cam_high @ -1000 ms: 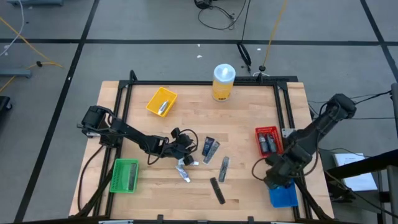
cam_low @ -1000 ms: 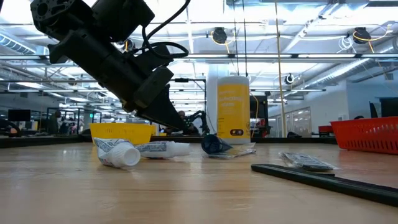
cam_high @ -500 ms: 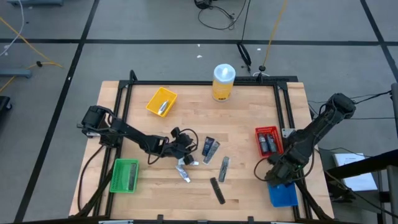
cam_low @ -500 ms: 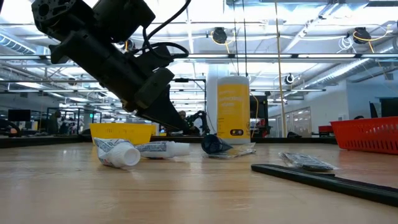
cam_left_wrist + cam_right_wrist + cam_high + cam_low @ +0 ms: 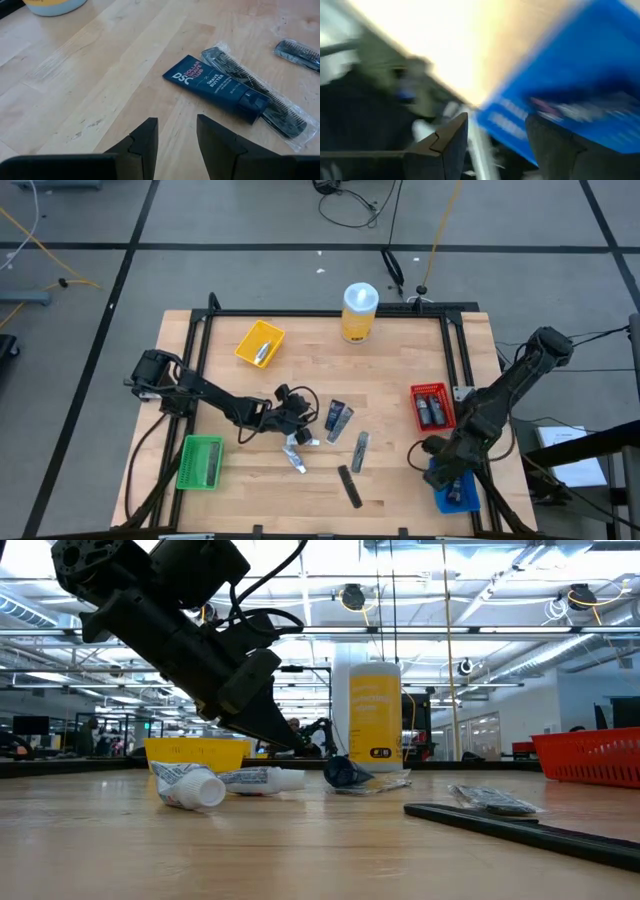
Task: Pick & Place Travel size toiletries
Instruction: Put the black comb into the green bin
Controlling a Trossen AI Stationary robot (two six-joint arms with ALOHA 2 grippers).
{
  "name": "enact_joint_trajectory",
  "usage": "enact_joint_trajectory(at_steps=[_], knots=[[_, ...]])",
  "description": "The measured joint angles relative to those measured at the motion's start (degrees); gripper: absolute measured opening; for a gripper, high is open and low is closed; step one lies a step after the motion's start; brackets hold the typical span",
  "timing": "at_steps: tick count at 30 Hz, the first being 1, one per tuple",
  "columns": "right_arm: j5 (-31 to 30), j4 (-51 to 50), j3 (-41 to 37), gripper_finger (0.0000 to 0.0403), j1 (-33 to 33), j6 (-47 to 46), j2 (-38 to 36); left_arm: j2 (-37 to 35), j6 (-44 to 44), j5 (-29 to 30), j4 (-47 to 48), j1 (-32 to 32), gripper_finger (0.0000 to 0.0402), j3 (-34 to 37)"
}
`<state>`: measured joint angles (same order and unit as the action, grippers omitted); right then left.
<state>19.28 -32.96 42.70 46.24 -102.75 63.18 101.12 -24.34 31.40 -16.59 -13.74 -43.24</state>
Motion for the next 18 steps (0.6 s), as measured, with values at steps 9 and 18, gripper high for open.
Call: enact_joint_trajectory(at_steps=[9, 18], knots=[[-21.46, 14.55, 0.00, 0.0179, -3.30, 24.66, -3.62, 0.00, 0.02, 0.00, -0.12, 0.00, 0.0131, -0.02], [-41.67, 30.05, -3.50, 0.0185, -8.58, 69.78, 1.92, 0.00, 0.02, 0.00, -0.23, 0.00, 0.0132, -0.02]])
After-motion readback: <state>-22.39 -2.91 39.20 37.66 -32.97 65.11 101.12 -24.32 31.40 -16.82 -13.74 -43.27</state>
